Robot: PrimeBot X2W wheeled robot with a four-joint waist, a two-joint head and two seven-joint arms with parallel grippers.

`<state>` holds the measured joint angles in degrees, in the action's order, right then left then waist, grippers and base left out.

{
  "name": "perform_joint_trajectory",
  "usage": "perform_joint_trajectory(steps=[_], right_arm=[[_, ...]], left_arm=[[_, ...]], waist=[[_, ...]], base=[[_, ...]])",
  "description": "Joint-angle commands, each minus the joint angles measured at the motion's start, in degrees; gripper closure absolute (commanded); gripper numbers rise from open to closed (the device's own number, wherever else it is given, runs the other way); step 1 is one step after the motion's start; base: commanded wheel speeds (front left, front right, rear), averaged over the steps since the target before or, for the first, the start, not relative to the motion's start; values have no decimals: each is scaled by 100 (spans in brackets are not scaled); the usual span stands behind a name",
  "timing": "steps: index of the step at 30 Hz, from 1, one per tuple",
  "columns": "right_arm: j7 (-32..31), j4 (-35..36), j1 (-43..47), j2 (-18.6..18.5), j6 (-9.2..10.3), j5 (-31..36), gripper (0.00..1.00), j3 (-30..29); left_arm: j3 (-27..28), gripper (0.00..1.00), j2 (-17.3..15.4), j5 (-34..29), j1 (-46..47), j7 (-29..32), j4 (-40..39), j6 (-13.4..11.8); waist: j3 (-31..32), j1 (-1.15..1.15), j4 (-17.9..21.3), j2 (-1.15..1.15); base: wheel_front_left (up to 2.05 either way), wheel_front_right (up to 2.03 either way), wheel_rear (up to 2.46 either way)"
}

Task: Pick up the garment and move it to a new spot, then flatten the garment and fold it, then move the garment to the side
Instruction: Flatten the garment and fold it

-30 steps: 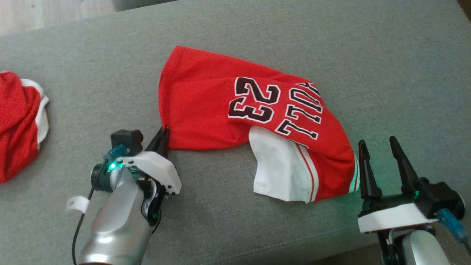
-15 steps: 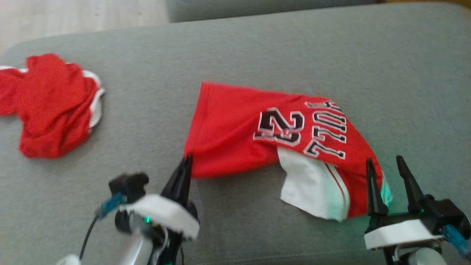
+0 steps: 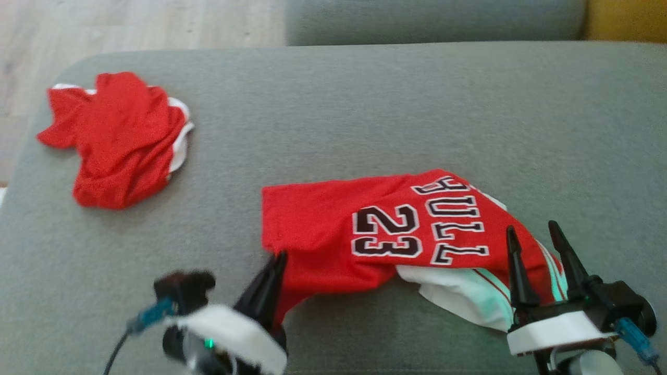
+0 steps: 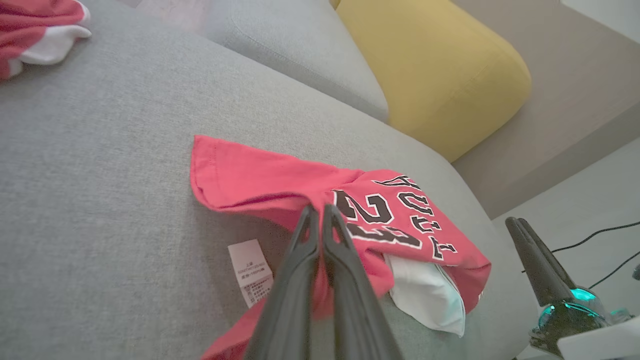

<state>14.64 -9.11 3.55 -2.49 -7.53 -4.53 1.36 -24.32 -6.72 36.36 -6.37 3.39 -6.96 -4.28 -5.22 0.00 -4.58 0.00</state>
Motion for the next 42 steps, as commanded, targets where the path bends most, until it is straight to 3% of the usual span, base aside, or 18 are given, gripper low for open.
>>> perform_joint_trajectory(steps=[1,11,20,23,28,33,42], right_arm=[[36,144,-219,-39,4,15,0,128],[36,111,-403,-39,4,-60,0,245],[36,134,-495,-39,4,-93,0,227],[36,112,-486,-39,4,-73,0,229],[36,103,-428,-39,4,-45,0,185],[36,117,-305,-39,4,-55,0,124],[36,163,-238,-39,4,-50,0,159]], left_arm=[[177,100,12,-39,553,20,-54,6],[578,100,-172,-341,2465,199,1776,-143],[862,100,-395,-827,3606,-625,3762,-485],[894,0,-320,-809,3766,-974,4258,-413],[994,0,-197,-678,3644,-1449,4572,-320],[1054,0,-91,-572,2951,-1669,4123,-342],[894,0,-143,-439,1697,-1202,3288,-491]], waist=[[-58,0,178,0],[-498,0,1075,0],[-756,0,1451,0],[-699,0,1453,0],[-513,0,1365,0],[-331,0,1233,0],[-332,0,1000,0]], base=[[0,0,0],[0,0,0],[0,0,0],[0,0,0],[0,0,0],[0,0,0],[0,0,0]])
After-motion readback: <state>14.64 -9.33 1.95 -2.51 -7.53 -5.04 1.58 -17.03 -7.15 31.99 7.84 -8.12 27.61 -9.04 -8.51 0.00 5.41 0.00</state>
